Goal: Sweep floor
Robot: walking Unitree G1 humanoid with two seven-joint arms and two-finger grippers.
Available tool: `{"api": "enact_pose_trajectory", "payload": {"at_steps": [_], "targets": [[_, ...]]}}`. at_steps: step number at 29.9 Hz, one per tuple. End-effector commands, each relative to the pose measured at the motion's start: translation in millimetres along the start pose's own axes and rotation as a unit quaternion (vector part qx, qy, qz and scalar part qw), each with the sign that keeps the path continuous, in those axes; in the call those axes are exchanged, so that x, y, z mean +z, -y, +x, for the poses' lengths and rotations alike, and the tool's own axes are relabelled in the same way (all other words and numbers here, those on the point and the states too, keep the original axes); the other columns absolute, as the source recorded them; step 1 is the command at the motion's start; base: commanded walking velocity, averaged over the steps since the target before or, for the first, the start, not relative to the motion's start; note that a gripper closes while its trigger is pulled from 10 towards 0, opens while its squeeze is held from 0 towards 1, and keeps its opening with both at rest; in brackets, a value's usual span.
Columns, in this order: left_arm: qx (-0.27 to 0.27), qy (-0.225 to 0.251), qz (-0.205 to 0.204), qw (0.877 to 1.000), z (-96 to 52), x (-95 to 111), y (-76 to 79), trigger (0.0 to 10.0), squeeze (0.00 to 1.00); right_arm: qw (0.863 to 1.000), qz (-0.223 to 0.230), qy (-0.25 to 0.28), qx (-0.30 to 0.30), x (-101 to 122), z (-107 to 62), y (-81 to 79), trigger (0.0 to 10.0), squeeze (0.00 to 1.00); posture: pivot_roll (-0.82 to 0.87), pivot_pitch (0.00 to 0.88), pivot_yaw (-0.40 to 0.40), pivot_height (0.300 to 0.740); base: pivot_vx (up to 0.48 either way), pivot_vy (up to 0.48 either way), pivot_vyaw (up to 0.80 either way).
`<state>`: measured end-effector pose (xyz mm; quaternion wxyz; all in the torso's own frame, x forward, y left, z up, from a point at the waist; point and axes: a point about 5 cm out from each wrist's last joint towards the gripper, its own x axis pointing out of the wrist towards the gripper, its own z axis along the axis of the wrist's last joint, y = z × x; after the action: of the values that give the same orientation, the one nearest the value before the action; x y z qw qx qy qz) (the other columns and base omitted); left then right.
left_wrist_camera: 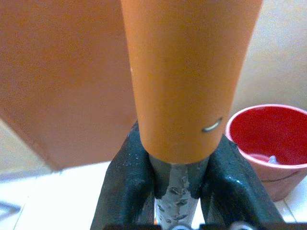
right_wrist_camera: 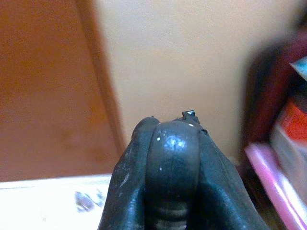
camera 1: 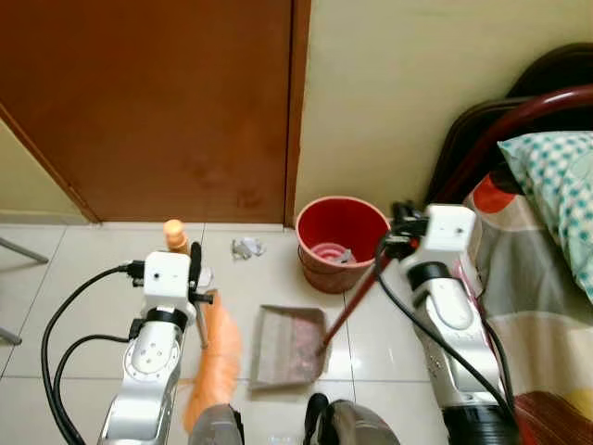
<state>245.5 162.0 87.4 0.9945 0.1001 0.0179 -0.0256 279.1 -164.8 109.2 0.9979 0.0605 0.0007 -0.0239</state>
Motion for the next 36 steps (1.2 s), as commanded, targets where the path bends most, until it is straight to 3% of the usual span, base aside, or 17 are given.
{"api": "enact_pose_trajectory", "payload": {"at_steps": [1,8,27,33,36], "targets": [[-0.010,0.026,0.041,0.999,0.8,13.1,1.9,10.0,0.00,0.999,0.006,-0.019,-0.033,-7.2,-2.1,14.0,10.0,0.00,0.03,0.160,-0.020,0.740,0.000,0.000,0.00],[-0.019,0.077,0.049,0.996,8.9,42.8,9.5,10.0,0.00,0.999,-0.001,-0.017,-0.038,-6.8,1.9,15.7,10.0,0.00,0.03,0.163,-0.017,0.740,0.000,0.000,0.00],[-0.046,0.167,0.034,0.984,24.9,100.2,21.6,10.0,0.00,0.999,-0.014,-0.011,-0.028,-5.0,13.1,14.8,10.0,0.00,0.03,0.151,-0.033,0.740,0.000,0.000,0.00],[-0.022,0.211,0.077,0.974,30.8,119.9,11.4,10.0,0.00,1.000,-0.016,-0.007,-0.025,-3.8,15.8,14.6,10.0,0.00,0.03,0.143,-0.035,0.740,0.000,0.000,0.00],[0.009,0.235,0.125,0.964,34.6,126.0,-2.8,10.0,0.00,1.000,-0.017,-0.007,-0.024,-4.3,17.2,14.7,10.0,0.00,0.03,0.140,-0.033,0.740,0.000,0.000,0.00]]}}
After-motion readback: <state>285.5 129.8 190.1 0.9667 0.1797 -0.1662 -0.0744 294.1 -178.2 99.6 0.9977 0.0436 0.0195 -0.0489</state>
